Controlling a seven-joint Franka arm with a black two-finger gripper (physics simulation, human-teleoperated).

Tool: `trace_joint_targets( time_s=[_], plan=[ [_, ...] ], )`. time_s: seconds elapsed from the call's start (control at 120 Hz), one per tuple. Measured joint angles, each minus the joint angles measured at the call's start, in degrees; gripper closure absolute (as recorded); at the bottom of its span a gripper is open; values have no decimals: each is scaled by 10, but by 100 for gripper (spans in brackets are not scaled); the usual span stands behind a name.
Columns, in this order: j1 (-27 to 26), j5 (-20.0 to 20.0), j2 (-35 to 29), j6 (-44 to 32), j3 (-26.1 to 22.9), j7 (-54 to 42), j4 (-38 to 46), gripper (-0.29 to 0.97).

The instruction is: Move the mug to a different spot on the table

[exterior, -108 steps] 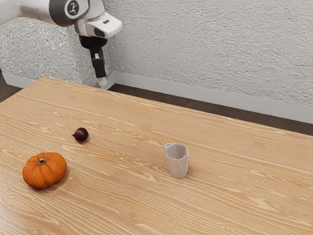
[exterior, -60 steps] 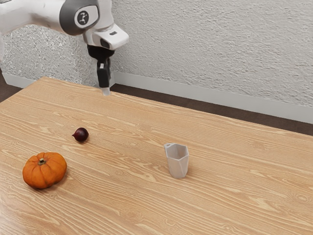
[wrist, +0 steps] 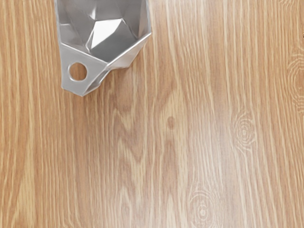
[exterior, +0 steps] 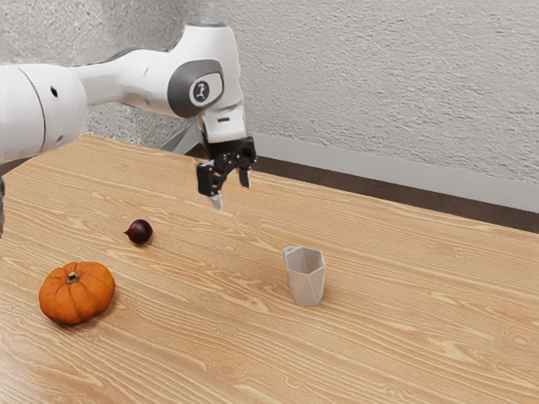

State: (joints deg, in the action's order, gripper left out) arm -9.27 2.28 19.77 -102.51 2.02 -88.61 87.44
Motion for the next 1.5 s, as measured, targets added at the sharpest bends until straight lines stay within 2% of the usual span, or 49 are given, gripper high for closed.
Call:
trace_joint_targets(
  time_s=[0.267, 0.5, 0.717, 1.075, 1.142, 1.308, 1.5],
  plan=[
    [-5, 61, 104, -21, -1, -129, -63, 0],
    [-6, 128, 159, -38, 0, -191, -76, 0],
    [-13, 146, 195, -67, -1, -230, -103, 0],
    [-14, 175, 236, -85, -1, -269, -101, 0],
    [-14, 180, 239, -86, -1, -275, -101, 8],
    [-14, 190, 238, -90, -1, -285, -101, 48],
    [-9, 225, 228, -93, -3, -295, -99, 56]
  ],
)
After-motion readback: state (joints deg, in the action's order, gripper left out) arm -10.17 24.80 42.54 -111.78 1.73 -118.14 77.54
